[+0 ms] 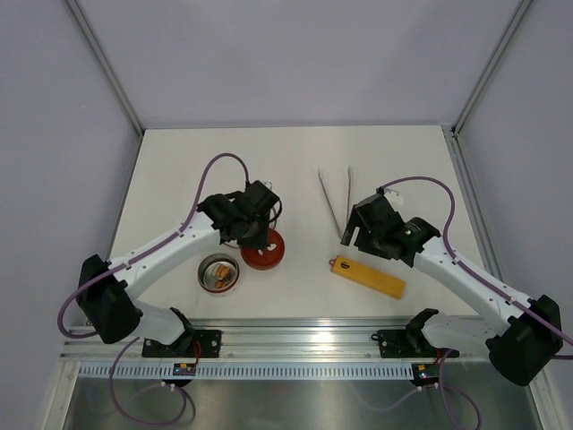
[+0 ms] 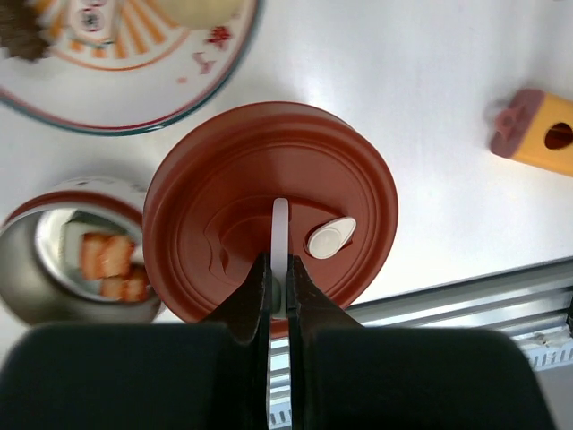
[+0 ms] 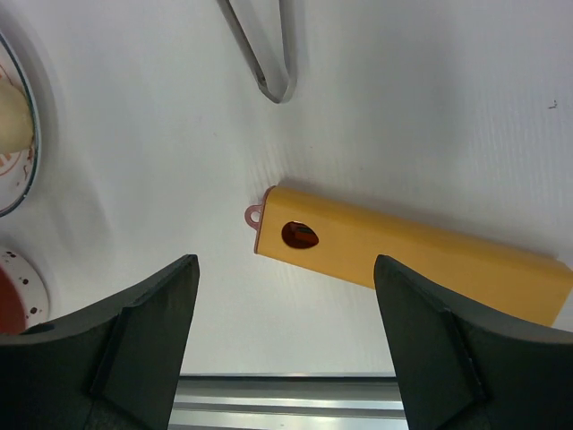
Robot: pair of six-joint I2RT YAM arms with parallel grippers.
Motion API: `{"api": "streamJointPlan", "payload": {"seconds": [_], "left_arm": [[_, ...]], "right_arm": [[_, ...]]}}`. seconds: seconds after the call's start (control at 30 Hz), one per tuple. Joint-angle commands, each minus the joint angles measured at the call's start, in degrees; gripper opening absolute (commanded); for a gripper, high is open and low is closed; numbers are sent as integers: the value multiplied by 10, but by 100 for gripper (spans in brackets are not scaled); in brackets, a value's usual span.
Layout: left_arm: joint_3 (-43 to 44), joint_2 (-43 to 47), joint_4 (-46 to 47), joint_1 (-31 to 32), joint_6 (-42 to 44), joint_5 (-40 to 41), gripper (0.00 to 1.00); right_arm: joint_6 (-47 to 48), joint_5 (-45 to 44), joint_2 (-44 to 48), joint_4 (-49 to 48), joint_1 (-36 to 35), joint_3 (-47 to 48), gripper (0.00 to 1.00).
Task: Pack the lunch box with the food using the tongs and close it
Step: Close the box lid on the packing box.
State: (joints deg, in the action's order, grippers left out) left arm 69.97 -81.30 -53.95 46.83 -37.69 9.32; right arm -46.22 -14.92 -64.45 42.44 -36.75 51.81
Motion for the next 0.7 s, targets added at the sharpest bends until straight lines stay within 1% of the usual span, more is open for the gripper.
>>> {"api": "streamJointPlan", "payload": {"seconds": [0.0, 0.13, 0.2, 0.23, 0.3, 0.4, 0.5, 0.67], "left_arm": [[-16, 69, -48, -42, 15, 0, 0], [-72, 131, -48, -112, 17, -32, 0], [-98, 149, -53, -127, 19, -33, 0], [-107, 155, -53, -146, 21, -39, 0], [-141, 177, -40, -162, 26, -61, 0], [-169, 197, -29, -194, 35, -69, 0], [-204, 202, -6, -240, 47, -85, 0], [-223, 206, 25, -259, 32, -77, 0]], "right_arm": [[24, -19, 1, 20, 4, 3, 86], [29, 3, -18, -5, 4, 0, 86], [30, 9, -26, -10, 4, 0, 86], [30, 14, -32, -16, 4, 0, 86], [32, 17, -37, -23, 5, 0, 86], [36, 20, -40, -24, 4, 2, 86], [37, 24, -44, -26, 4, 0, 86], [32, 37, -48, -34, 4, -3, 86]]}}
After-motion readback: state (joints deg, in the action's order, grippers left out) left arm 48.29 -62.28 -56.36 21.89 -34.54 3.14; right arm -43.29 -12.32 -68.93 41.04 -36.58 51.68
